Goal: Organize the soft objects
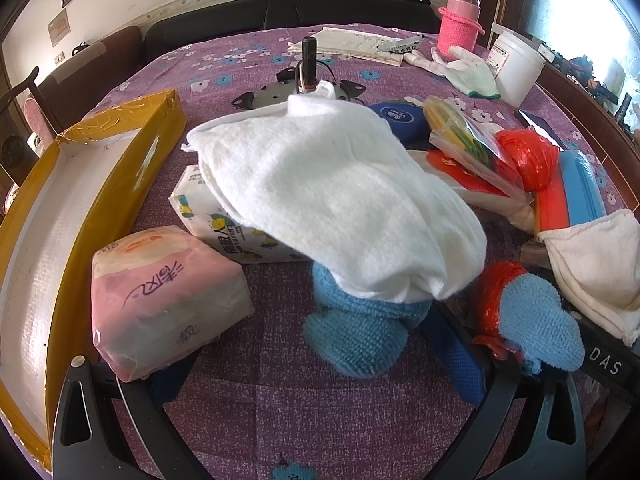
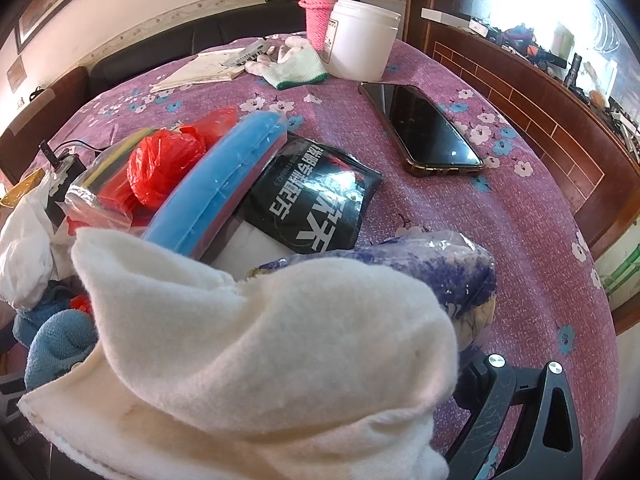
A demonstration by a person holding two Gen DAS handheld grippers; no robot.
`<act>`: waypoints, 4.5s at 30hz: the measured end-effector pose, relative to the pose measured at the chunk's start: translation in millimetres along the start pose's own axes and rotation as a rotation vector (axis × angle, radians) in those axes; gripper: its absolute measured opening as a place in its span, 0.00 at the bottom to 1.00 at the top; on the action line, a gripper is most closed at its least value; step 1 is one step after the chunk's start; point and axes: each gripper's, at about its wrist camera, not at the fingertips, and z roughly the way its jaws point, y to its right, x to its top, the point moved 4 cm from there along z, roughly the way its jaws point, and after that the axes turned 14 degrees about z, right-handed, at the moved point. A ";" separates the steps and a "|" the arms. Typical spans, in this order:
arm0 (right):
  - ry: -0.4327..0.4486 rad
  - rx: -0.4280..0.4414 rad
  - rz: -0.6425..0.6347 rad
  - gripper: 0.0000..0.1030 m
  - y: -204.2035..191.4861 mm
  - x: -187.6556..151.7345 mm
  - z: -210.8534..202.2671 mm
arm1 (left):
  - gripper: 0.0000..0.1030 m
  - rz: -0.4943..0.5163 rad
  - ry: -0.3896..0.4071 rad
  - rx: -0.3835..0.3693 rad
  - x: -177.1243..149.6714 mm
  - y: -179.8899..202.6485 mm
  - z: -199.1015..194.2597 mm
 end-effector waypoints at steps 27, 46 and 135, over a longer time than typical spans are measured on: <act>0.236 0.399 -0.006 0.99 34.8 17.2 -151.5 | 1.00 -0.060 0.339 -0.135 -31.0 -80.6 -147.2; 0.037 0.263 0.174 0.99 97.5 -21.1 -78.7 | 0.76 0.138 0.174 -0.287 -20.5 -15.0 -88.0; -0.312 0.704 -0.062 0.21 -268.6 34.6 -62.7 | 0.08 -0.334 0.115 -0.322 26.7 -276.5 -17.9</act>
